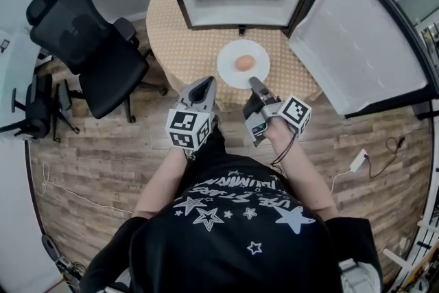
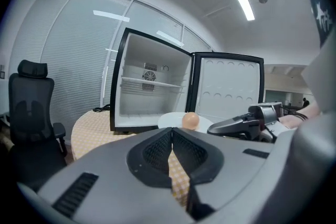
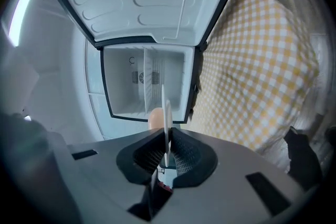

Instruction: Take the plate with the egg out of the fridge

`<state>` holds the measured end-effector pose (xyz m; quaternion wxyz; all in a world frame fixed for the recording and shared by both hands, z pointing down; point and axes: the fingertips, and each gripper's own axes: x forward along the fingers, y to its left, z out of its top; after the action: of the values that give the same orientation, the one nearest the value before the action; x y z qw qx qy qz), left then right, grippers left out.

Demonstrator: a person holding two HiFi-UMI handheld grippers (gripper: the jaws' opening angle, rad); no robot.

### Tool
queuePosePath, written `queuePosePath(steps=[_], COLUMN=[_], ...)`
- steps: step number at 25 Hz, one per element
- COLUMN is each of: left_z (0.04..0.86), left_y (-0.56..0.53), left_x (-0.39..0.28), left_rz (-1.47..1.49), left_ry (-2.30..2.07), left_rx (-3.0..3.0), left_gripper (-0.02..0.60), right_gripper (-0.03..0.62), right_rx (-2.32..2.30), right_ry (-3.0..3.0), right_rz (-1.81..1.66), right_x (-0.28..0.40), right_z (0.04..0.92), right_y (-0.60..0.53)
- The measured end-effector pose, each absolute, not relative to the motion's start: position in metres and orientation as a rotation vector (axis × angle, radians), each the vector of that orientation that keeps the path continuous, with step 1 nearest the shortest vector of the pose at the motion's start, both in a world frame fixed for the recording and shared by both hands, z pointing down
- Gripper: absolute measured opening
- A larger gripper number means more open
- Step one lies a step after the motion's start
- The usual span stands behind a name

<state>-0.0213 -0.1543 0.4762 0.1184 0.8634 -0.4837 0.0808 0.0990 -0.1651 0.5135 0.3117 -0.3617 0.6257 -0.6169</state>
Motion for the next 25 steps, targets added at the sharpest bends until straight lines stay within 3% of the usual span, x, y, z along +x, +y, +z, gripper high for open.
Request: queuePosePath(steps=[5, 25], left_z=[0.471, 0.469], left_y=[-0.094, -0.086], left_x=[0.011, -0.005], left_rz=[0.233, 0.277], left_ry=[-1.477, -1.455], left_rx=[2.505, 2.507], left_gripper=[0.009, 0.009], right_gripper=[0.041, 0.041], right_rx=[-0.936, -0.979], right_ry=[1.633, 1.619], right_rz=[-1.64, -1.63], right_x=[0.145, 0.149], right_z=[0.515, 0.513], right_y=[-0.105, -0.099])
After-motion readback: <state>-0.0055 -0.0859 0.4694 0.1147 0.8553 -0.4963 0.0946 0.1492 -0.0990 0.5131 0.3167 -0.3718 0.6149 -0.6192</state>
